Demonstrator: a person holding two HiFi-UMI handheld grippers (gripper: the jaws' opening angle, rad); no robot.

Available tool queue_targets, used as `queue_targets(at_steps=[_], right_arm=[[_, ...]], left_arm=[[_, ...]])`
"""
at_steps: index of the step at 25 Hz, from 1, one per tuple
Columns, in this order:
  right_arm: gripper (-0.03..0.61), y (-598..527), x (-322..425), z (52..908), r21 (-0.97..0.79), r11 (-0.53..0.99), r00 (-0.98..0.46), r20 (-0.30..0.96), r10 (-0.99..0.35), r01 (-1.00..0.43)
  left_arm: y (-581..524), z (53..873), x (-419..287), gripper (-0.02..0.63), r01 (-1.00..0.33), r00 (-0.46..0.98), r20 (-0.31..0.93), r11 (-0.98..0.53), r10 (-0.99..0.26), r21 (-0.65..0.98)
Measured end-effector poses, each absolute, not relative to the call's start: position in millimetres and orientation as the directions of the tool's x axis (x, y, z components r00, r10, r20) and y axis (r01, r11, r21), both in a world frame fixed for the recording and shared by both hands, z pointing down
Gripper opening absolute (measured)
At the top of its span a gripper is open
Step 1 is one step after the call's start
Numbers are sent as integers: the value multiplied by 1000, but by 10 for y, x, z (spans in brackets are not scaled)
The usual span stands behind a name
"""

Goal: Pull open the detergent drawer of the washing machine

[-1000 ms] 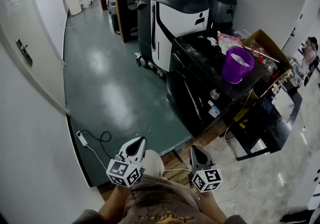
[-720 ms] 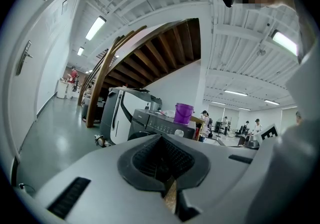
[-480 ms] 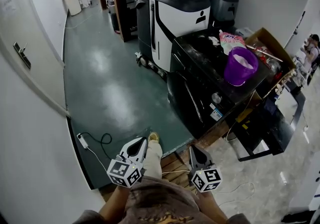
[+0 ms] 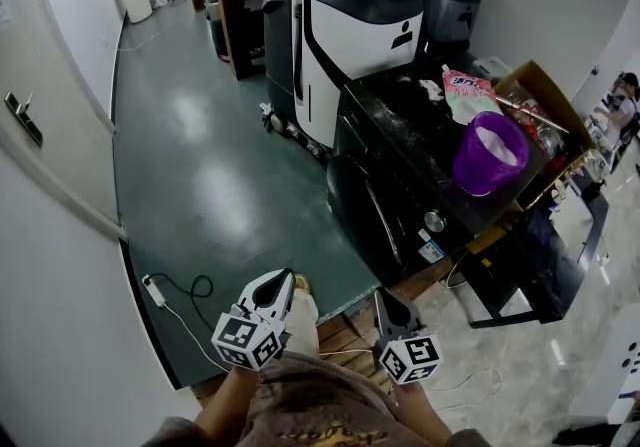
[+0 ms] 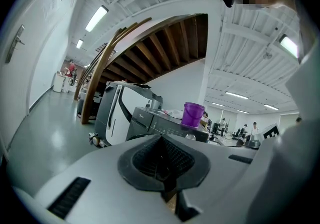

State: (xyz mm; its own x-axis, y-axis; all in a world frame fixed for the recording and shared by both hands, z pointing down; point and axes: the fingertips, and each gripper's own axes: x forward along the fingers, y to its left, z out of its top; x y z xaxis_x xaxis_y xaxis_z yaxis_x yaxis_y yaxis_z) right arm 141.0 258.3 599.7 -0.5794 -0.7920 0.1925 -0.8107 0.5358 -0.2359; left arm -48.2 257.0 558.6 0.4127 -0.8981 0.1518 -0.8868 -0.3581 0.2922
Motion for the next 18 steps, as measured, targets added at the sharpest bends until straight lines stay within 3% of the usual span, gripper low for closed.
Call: queue_targets(at_steps=[18], right_arm=[[3,454,963,5226,-213,432,-477,261,-839,-876]], left_arm=[[94,5054,-724,21,-769,597,183,-492,-781,409]])
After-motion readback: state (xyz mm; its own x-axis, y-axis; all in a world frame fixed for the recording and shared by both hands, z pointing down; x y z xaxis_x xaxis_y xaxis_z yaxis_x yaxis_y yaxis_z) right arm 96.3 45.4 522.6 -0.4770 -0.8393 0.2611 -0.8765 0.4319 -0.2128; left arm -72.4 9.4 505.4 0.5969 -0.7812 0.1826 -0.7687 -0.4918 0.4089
